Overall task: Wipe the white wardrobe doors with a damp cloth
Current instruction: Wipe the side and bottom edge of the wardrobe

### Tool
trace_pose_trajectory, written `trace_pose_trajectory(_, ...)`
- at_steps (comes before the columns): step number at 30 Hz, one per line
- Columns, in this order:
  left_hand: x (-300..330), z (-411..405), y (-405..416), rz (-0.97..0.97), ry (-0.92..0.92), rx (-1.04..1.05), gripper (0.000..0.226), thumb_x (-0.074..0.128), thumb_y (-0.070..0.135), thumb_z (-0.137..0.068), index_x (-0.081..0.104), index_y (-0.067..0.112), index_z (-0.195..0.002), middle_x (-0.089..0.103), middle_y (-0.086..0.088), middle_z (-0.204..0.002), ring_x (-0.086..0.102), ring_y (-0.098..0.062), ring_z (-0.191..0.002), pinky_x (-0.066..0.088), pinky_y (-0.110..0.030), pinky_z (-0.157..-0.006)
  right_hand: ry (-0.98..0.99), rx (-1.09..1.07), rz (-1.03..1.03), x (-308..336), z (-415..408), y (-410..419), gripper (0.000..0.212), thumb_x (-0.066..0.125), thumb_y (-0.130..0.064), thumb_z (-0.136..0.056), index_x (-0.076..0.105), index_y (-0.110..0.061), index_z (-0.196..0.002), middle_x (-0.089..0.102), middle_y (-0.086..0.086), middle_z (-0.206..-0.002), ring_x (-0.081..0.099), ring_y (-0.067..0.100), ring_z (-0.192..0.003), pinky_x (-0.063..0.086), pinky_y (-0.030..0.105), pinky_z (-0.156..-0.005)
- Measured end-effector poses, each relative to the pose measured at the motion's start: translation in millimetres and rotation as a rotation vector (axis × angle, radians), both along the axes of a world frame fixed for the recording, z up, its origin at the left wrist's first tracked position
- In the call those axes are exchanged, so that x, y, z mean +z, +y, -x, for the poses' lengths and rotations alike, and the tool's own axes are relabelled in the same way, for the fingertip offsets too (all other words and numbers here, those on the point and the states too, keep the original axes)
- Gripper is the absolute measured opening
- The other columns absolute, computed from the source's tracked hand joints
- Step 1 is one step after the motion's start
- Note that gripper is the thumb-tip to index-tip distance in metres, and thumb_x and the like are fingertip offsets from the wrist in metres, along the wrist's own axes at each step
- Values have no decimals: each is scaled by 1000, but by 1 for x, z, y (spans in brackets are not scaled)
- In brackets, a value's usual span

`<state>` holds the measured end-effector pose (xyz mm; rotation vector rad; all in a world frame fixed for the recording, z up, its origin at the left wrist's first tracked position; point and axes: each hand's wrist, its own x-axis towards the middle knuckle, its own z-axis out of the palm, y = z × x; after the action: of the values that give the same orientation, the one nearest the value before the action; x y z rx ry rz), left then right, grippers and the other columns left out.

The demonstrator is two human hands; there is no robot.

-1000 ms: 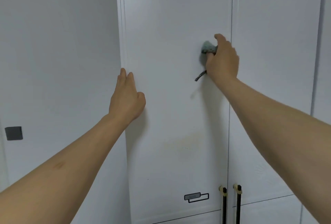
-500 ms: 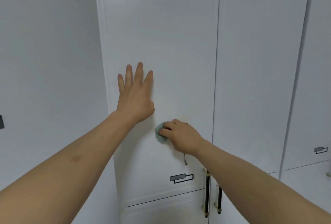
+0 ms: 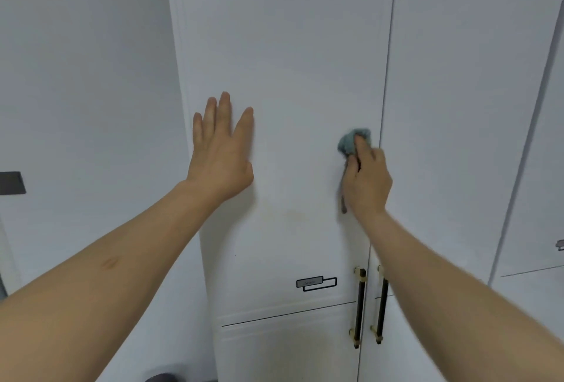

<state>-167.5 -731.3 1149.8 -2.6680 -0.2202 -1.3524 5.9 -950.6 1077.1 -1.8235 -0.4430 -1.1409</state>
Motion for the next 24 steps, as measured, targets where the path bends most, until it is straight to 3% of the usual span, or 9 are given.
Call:
trace_pose_trajectory(3, -5, -4, -4, -19, 15, -4, 92, 56, 6, -77, 14, 19, -157, -8, -19, -165, -12, -41, -152, -3, -58, -122, 64, 100, 14, -68, 37, 44, 47, 59, -20, -97, 56, -26, -143, 58, 5, -109, 59, 22, -83, 47, 28, -71)
trace_pose_trajectory(6, -4, -10, -11, -9, 7, -22, 94, 54, 0, -74, 14, 20, -157, -8, -18, -166, -12, -41, -152, -3, -58, -122, -89, 237, 406, -102, 53, 64, 50, 60, -20, -88, 61, -22, -138, 59, 8, -105, 58, 29, -81, 54, 36, -66)
trace_pose_trajectory(9, -1, -13, -18, 7, -5, -36, 96, 53, -4, -72, 15, 20, -157, -7, -17, -166, -12, -39, -152, -3, -58, -122, -197, 294, 704, -77, 43, 42, 55, 62, -18, -81, 61, -23, -136, 59, 8, -105, 58, 31, -80, 54, 40, -58)
trace_pose_trajectory(11, 2, -11, -20, 24, -22, -31, 97, 52, -6, -71, 15, 20, -157, -6, -16, -166, -12, -38, -152, -3, -57, -123, -163, 212, 568, -35, 35, 21, 58, 60, -17, -82, 58, -24, -140, 59, 10, -109, 59, 34, -87, 53, 39, -63)
trace_pose_trajectory(13, 6, -5, -14, 50, -58, -20, 97, 51, -7, -70, 16, 19, -157, -5, -16, -166, -12, -37, -153, -3, -56, -123, -90, 100, 274, 23, 19, -3, 64, 55, -12, -85, 50, -26, -147, 56, 15, -114, 58, 36, -96, 52, 41, -76)
trace_pose_trajectory(16, 10, 9, 8, 120, -111, 10, 96, 49, -7, -71, 14, 17, -157, -6, -17, -166, -10, -37, -153, -2, -54, -124, -18, -13, 5, 101, -3, -25, 61, 47, -14, -97, 36, -28, -155, 48, 12, -126, 54, 29, -106, 46, 33, -87)
trace_pose_trajectory(20, 12, 23, 37, 371, -205, 9, 88, 49, -4, -82, 8, 13, -159, -8, -14, -167, -1, -33, -154, 6, -45, -125, 15, -91, 24, 143, 1, 11, 59, 44, -14, -100, 33, -27, -157, 41, 8, -136, 49, 31, -113, 45, 35, -92)
trace_pose_trajectory(23, 9, 20, 61, 474, -198, -81, 74, 42, -3, -89, 19, 14, -157, 11, -6, -168, 16, -26, -152, 19, -36, -122, -127, -12, 147, 144, 33, 69, 63, 49, -11, -95, 38, -32, -154, 44, 5, -135, 44, 29, -113, 43, 32, -90)
trace_pose_trajectory(24, 6, 20, 67, 436, -192, -109, 71, 40, 0, -88, 25, 16, -156, 22, -5, -165, 23, -25, -150, 25, -42, -122, -184, 40, 205, 137, 46, 90, 65, 52, -9, -92, 42, -35, -151, 46, 4, -131, 43, 29, -111, 43, 34, -90)
